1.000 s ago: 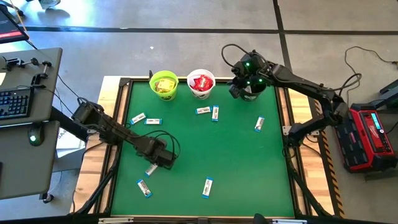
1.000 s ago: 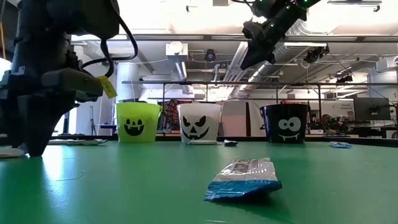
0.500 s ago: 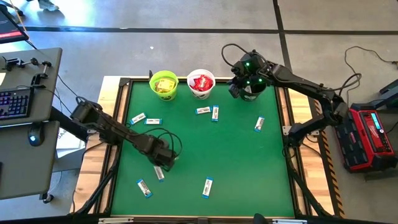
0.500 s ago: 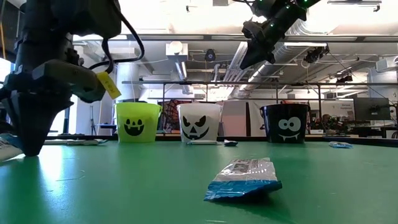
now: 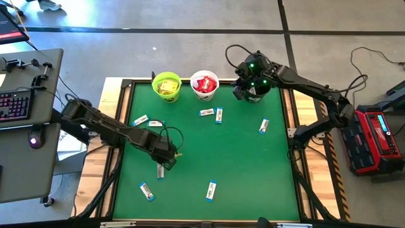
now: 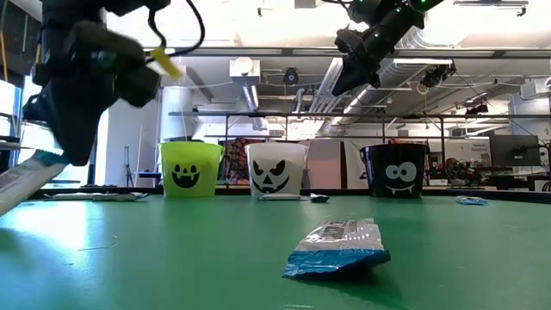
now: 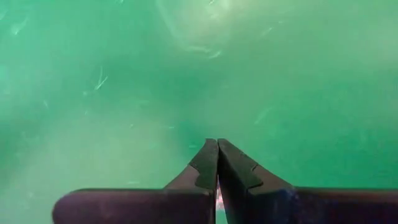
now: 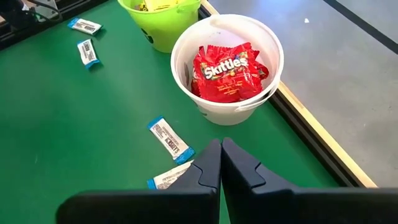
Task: Sort candy by brand, put in halloween buckets
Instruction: Put the white chocolate bar into the black bucket
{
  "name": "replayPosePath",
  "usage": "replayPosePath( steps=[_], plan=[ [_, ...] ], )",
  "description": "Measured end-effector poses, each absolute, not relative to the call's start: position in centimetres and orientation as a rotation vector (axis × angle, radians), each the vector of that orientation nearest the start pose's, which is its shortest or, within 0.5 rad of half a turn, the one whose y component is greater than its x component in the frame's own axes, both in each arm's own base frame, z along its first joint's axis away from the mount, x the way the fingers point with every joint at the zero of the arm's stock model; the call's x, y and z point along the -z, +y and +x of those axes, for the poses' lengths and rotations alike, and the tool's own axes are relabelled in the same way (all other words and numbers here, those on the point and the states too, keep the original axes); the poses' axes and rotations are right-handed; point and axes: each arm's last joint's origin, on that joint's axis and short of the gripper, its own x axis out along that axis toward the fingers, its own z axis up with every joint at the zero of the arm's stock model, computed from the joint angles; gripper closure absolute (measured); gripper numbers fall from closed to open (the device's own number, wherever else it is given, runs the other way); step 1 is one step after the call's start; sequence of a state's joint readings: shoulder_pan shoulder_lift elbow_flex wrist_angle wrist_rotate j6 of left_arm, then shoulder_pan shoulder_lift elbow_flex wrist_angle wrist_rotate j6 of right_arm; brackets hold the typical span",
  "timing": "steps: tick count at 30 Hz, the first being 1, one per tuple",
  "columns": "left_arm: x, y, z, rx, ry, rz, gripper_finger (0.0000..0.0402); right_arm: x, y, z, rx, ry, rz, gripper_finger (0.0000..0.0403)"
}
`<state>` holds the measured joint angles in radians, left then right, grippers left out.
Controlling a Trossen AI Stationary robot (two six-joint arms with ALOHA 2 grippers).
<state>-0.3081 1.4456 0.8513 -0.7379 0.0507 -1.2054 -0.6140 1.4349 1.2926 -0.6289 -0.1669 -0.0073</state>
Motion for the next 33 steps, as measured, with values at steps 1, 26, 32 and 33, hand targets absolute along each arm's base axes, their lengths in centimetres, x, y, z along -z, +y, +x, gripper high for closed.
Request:
replayPosePath(
  steps=[1, 26, 32, 33],
  plan=[
    [-18.7, -7.6, 23.4, -0.499, 1.299, -0.837, 0.0401, -32.3, -17.1, 25.2, 0.421, 0.721, 0.288, 0.0403],
    [-16.9, -9.6, 22.4, -0.434, 1.471, -0.948, 0.0212, -32.2, -15.4, 26.2, 0.335, 0.738, 0.208, 0.0403],
    [-14.8, -10.1, 23.0, -0.65, 1.503, -1.202, 0.0212, -32.2, -15.4, 26.2, 0.338, 0.738, 0.214, 0.0403],
    [-14.6, -10.2, 23.1, -0.683, 1.495, -1.223, 0.0211, -32.2, -15.4, 26.2, 0.338, 0.738, 0.214, 0.0403]
  ],
)
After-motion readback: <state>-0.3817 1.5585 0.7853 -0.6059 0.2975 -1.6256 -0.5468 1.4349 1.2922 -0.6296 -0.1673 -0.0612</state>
